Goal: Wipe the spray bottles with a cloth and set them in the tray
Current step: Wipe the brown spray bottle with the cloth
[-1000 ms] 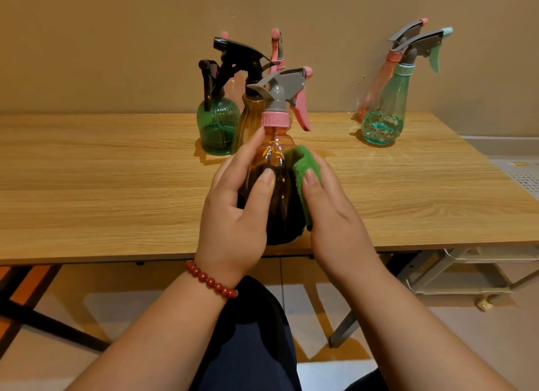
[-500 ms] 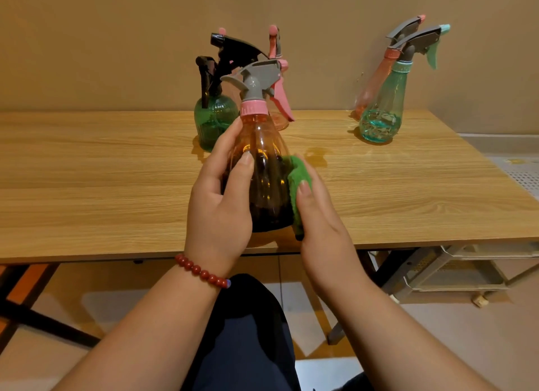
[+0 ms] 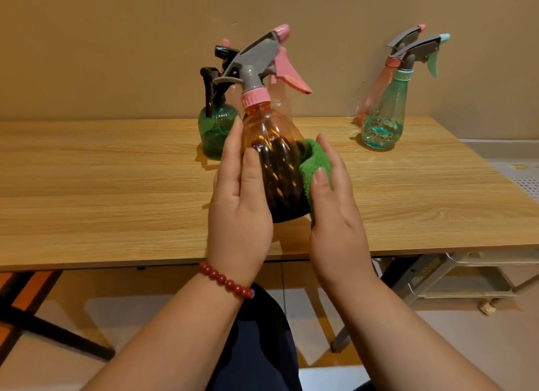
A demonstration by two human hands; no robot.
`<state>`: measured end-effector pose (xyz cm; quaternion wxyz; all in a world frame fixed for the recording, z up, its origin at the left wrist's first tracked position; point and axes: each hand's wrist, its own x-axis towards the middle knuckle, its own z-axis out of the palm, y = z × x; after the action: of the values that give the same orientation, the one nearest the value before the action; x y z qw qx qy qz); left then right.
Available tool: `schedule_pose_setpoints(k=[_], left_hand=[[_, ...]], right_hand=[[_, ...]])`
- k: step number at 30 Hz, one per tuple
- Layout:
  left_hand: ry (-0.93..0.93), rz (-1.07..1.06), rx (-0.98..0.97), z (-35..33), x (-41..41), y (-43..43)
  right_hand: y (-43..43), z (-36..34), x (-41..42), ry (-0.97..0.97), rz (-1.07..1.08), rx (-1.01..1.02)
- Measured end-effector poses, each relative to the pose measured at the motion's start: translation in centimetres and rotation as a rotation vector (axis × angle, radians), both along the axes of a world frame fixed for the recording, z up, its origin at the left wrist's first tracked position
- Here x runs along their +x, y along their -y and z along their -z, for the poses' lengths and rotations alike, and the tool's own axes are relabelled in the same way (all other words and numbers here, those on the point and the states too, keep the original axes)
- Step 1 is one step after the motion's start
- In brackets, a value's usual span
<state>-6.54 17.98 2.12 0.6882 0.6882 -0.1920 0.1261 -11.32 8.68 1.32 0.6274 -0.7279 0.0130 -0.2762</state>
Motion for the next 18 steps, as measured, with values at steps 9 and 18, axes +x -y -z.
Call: schedule_pose_setpoints(k=[9, 18], left_hand=[[0.025, 0.111, -0.157, 0.2, 0.2, -0.1], [0.097, 0.086, -0.032, 0.3, 0.2, -0.1]], right_hand=[[1.0, -0.7, 0.2, -0.084, -0.052, 0.117], [1.0, -1.2, 0.7, -0.041, -0.087, 0.06]])
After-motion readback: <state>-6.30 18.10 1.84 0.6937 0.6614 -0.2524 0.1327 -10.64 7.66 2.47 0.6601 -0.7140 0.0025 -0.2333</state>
